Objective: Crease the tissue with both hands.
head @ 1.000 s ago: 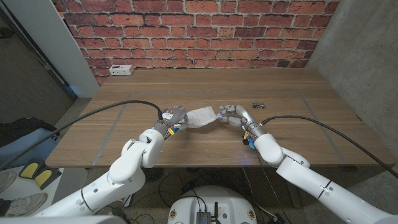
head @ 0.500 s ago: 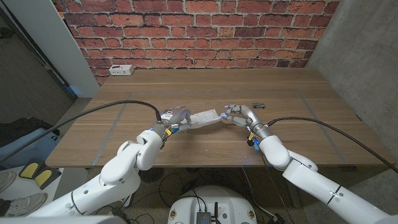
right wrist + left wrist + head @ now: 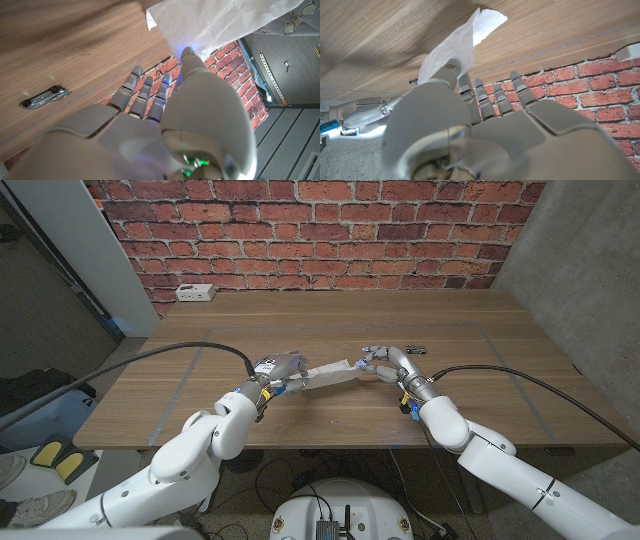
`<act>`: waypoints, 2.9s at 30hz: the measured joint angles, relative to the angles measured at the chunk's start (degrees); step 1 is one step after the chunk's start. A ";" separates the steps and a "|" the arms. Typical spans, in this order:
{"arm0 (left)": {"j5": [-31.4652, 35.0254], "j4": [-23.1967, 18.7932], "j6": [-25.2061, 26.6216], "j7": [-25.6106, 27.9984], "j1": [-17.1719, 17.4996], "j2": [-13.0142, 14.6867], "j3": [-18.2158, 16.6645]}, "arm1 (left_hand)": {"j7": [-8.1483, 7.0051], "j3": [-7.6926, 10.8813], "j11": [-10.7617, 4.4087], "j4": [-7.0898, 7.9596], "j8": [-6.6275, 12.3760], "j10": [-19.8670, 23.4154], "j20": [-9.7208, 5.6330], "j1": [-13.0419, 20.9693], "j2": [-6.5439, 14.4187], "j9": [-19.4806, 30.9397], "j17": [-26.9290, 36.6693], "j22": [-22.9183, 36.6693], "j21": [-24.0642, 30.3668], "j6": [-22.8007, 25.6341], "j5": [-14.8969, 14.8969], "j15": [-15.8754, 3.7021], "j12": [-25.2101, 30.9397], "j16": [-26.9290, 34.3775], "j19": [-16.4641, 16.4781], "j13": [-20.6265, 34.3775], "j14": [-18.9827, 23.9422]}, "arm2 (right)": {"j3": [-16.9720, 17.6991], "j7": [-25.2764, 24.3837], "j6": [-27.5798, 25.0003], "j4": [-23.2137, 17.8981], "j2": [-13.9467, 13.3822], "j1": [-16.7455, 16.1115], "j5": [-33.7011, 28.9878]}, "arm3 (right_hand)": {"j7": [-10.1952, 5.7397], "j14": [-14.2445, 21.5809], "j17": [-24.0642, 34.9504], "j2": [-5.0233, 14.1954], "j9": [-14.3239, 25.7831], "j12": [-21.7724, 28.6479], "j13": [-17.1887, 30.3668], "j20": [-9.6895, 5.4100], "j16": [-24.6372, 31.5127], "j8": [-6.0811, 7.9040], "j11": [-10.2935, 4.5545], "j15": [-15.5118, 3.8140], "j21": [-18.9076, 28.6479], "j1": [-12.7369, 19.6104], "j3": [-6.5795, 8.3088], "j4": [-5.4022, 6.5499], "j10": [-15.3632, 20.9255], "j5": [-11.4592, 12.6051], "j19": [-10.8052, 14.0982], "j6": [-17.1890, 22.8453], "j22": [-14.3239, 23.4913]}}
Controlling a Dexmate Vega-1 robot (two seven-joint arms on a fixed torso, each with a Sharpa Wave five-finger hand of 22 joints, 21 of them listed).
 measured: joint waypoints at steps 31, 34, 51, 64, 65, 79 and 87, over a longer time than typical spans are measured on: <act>-14.14 6.80 2.73 2.59 -6.34 0.82 0.47 | 0.62 0.23 0.40 -0.23 -1.64 0.44 -0.03 0.28 0.28 0.02 0.16 -0.01 0.39 -0.63 -0.02 0.41 -0.32 -0.30 0.25 0.01 0.81 | -7.53 7.37 -5.11 8.22 5.16 13.31 -2.92 | 0.31 -0.30 0.08 0.08 0.79 -0.38 -0.01 0.10 -0.45 0.45 0.21 -0.31 0.00 -0.70 0.85 0.05 -0.61 -0.22 -0.53 -0.31 0.00; -16.11 7.47 2.26 2.59 -7.17 0.96 0.79 | 0.62 0.23 0.69 -0.23 -1.70 0.74 0.00 0.28 0.28 0.02 0.16 -0.01 0.39 -0.63 -0.02 0.64 -0.32 -0.29 0.62 0.01 1.04 | -8.12 7.57 -5.20 9.26 5.67 14.40 -2.92 | 0.31 -0.30 0.16 -0.09 1.01 -0.38 -0.01 0.10 -0.45 0.46 0.21 -0.31 0.00 -1.00 0.92 -0.03 -0.61 -0.21 -0.53 -0.31 0.00; -19.49 10.37 3.26 4.84 -12.06 1.14 3.99 | 0.61 0.23 0.69 -0.23 -2.76 0.74 -0.09 0.27 0.28 0.03 0.16 0.30 0.61 -0.62 -0.02 1.02 -0.72 -0.29 1.33 0.01 1.42 | -9.81 8.17 -4.18 13.89 7.57 18.13 -2.60 | 0.30 -0.29 0.16 -0.19 1.34 -0.38 -0.01 0.10 -0.82 0.43 0.21 -0.30 0.00 -1.69 1.39 0.43 -0.61 -0.21 -0.52 -0.30 0.00; -17.84 11.86 5.41 5.20 -15.65 1.11 7.36 | -0.22 0.31 0.39 0.17 -2.95 1.04 -0.10 0.27 0.28 0.03 0.15 0.29 0.61 -1.04 -0.02 0.71 -1.16 -0.29 1.33 0.13 1.73 | -11.09 8.19 -3.17 18.29 9.64 20.85 -2.46 | 0.51 -0.29 0.43 -0.16 1.58 -0.38 -0.02 0.10 -0.82 0.65 -0.11 -0.30 0.00 -1.66 1.39 0.43 -0.92 -0.20 -0.52 -0.51 0.00; -17.23 12.08 5.96 5.22 -16.02 1.08 7.65 | -0.22 0.31 0.39 0.17 -3.16 1.04 -0.10 0.27 0.28 0.03 0.15 0.29 0.61 -1.04 -0.02 0.71 -1.16 -0.29 1.33 0.13 1.73 | -11.09 8.16 -3.16 18.29 9.64 20.85 -2.49 | 0.54 -0.28 0.43 -0.16 1.58 -0.38 -0.02 0.10 -0.82 0.65 -0.11 -0.30 0.00 -1.66 1.39 0.43 -0.92 -0.21 -0.52 -0.54 0.00; -14.29 15.37 7.12 3.75 -20.29 -0.04 10.98 | -1.53 -0.12 0.51 0.60 -4.01 0.49 -0.10 0.24 0.27 0.24 0.15 0.54 1.05 -2.03 -0.02 0.71 -1.93 -0.51 1.32 0.13 1.73 | -12.66 7.79 -3.52 22.66 11.95 23.95 -3.03 | 1.25 -0.28 0.69 -0.07 1.69 -0.70 0.02 0.10 -0.82 0.15 -0.02 -0.30 0.00 -2.21 1.61 0.64 -1.43 -0.43 -0.52 -1.26 0.00; -13.72 17.40 7.12 2.99 -22.33 -0.95 12.19 | -2.05 -0.40 1.82 0.88 -5.09 -0.84 0.11 -0.51 0.29 0.32 0.15 0.54 1.05 -6.03 -0.25 0.71 -2.68 -0.73 1.09 0.12 1.72 | -13.38 8.26 -3.31 24.84 12.81 25.56 -3.10 | 0.38 -0.65 0.98 0.41 0.91 -1.14 0.28 0.24 -0.81 -2.78 0.31 -0.04 0.01 -4.56 1.93 0.73 -3.42 -0.44 -0.66 -6.42 0.00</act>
